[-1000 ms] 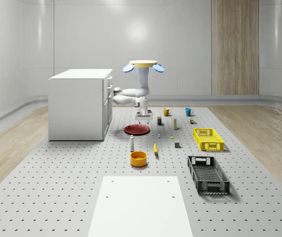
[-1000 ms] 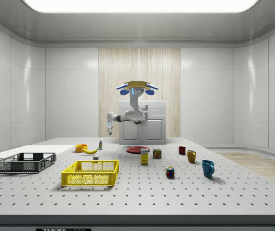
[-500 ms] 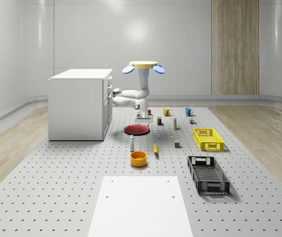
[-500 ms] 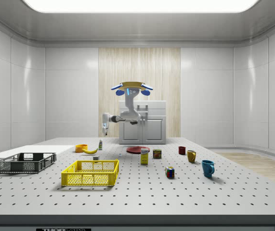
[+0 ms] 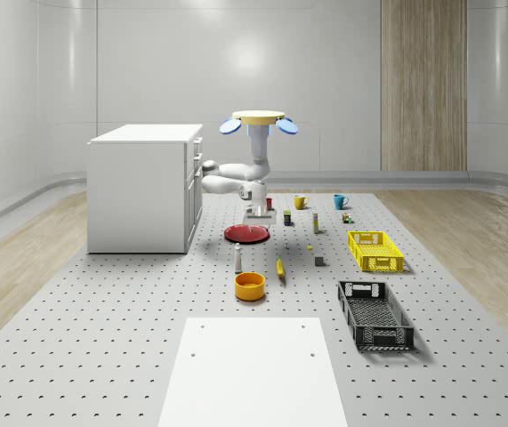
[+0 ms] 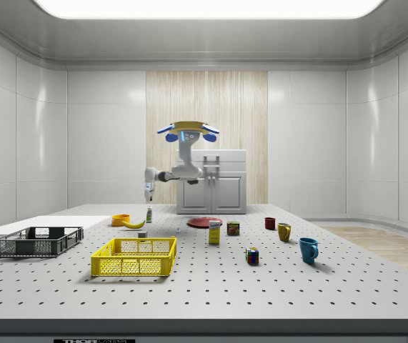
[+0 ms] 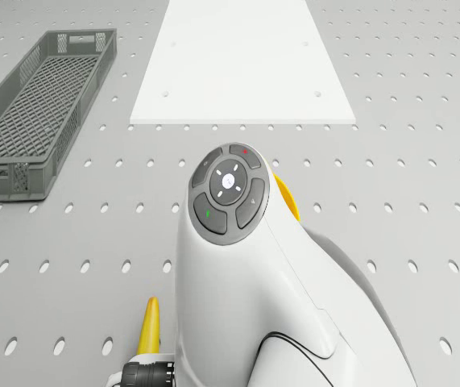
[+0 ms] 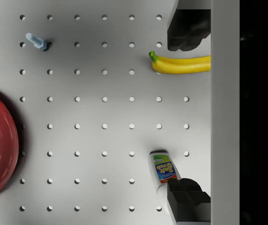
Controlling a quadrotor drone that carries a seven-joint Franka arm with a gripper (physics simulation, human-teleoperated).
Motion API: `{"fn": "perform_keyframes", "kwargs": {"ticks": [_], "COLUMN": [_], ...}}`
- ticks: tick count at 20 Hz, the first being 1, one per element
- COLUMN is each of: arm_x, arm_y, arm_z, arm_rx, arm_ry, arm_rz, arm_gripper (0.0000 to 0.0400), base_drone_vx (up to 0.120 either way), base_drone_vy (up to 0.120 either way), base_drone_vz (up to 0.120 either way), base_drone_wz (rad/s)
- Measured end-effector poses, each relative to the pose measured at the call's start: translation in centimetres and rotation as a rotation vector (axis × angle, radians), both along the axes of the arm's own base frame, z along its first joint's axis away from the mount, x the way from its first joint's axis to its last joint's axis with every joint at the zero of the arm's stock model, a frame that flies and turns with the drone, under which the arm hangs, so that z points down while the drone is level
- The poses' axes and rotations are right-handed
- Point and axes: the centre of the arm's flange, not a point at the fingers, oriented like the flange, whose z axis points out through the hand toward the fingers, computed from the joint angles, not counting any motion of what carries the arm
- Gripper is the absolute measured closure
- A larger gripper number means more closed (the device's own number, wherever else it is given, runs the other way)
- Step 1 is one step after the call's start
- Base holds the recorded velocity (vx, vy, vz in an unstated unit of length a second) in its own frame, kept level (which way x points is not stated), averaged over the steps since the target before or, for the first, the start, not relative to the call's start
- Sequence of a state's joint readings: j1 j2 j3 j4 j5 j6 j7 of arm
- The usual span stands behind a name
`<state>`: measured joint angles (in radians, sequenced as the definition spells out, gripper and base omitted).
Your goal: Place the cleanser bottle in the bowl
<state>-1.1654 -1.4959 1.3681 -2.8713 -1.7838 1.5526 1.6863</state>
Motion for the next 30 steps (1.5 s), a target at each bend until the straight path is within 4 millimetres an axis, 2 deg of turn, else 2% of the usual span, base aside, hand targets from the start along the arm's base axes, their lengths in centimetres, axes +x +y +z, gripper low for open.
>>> {"fn": "perform_keyframes", "kwargs": {"ticks": [7,18,21,24,30], "arm_x": [0.0,0.0,0.0,0.0,0.0], "arm_y": [1.6,7.1,8.6,9.7,11.7], "arm_z": [0.0,0.0,0.0,0.0,0.1], "arm_rx": [0.000,0.000,0.000,0.000,0.000], "arm_ry": [0.000,0.000,0.000,0.000,0.000], "arm_rz": [0.000,0.000,0.000,0.000,0.000], "arm_gripper": [0.0000,0.0000,0.0000,0.0000,0.0000], "base_drone_vx": [0.023,0.000,0.000,0.000,0.000], "base_drone_vy": [0.000,0.000,0.000,0.000,0.000], "base_drone_vz": [0.000,0.000,-0.093,-0.107,0.000], "base_drone_wz": [0.000,0.000,0.000,0.000,0.000]}}
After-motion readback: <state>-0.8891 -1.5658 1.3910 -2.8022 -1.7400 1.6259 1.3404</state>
